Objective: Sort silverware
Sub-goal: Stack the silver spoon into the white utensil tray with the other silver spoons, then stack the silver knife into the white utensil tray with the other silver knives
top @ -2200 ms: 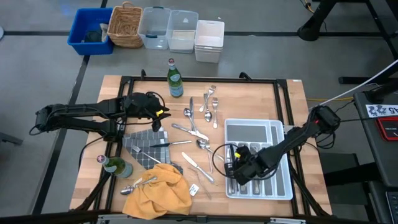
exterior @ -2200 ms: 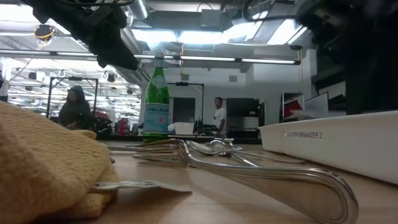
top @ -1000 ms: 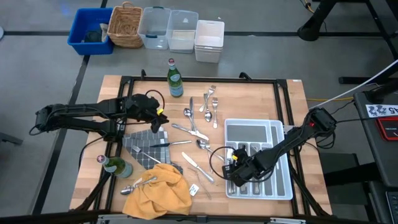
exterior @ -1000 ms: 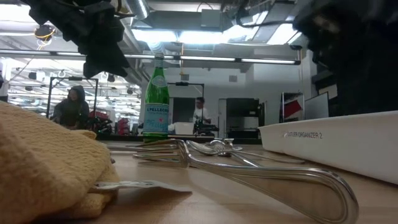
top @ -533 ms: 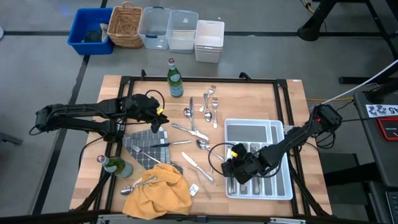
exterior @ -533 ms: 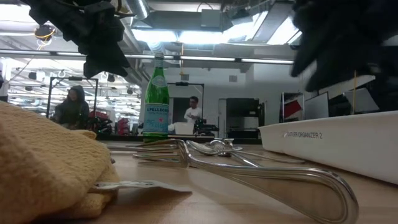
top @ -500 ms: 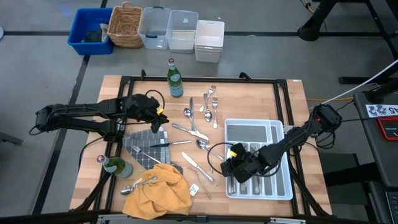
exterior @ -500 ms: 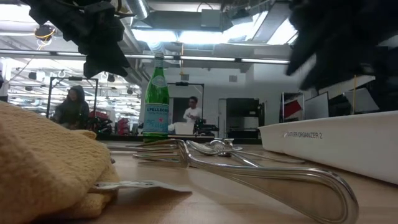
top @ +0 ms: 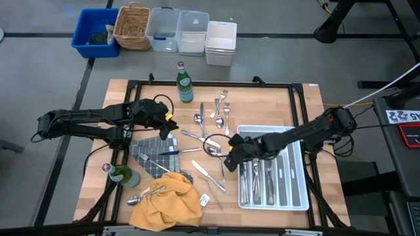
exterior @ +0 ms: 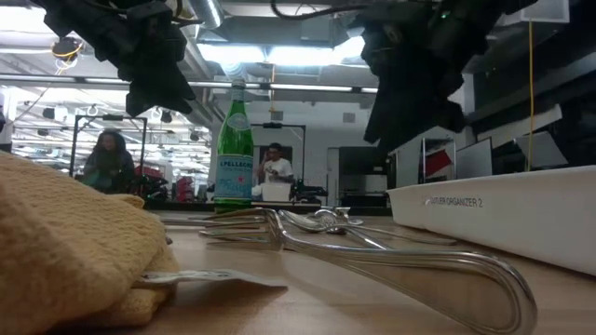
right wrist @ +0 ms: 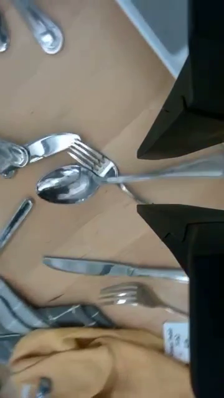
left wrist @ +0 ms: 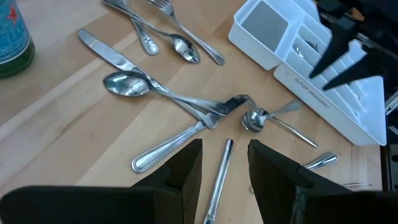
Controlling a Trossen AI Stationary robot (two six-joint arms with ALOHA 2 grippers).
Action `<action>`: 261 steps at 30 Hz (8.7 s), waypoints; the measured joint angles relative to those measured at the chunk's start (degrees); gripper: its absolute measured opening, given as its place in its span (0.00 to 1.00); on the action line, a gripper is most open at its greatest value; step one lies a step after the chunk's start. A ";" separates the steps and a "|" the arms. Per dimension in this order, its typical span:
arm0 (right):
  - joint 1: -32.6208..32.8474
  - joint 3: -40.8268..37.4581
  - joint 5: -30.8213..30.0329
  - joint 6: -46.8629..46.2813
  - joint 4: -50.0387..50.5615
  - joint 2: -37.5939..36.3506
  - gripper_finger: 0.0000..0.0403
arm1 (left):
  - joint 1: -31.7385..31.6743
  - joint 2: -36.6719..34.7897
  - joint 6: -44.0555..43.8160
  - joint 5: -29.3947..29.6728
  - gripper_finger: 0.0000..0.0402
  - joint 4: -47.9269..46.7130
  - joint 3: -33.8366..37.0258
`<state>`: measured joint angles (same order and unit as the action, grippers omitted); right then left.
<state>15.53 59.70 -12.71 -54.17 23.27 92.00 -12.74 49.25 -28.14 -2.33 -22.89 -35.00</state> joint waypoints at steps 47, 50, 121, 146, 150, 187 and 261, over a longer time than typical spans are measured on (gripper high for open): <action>-3.98 0.17 6.45 21.75 -6.99 16.03 0.31 | 0.01 4.28 1.37 0.04 0.29 2.72 0.00; -3.96 0.17 6.60 22.00 -7.01 16.14 0.31 | 0.01 4.28 1.93 0.05 0.29 2.42 0.00; -3.93 40.54 5.27 16.92 36.07 16.27 0.01 | 8.17 7.96 16.38 -6.44 0.29 2.62 0.00; 15.21 48.03 0.30 -51.30 66.26 16.14 0.02 | 12.03 25.65 24.31 -3.41 0.29 10.51 0.02; 19.77 40.81 1.35 -61.99 64.02 16.18 0.02 | 12.03 25.64 25.62 -3.38 0.29 10.67 0.02; 24.82 12.83 3.90 -71.61 36.32 15.98 0.32 | 12.03 25.59 26.91 -0.68 0.29 6.24 0.02; 24.13 19.58 -6.14 -69.84 41.14 11.55 0.30 | 16.71 39.58 26.74 5.83 0.09 5.52 -11.25</action>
<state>39.66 79.29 -18.85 -124.01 64.40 103.55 3.97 88.84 -1.40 3.50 -17.36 -46.25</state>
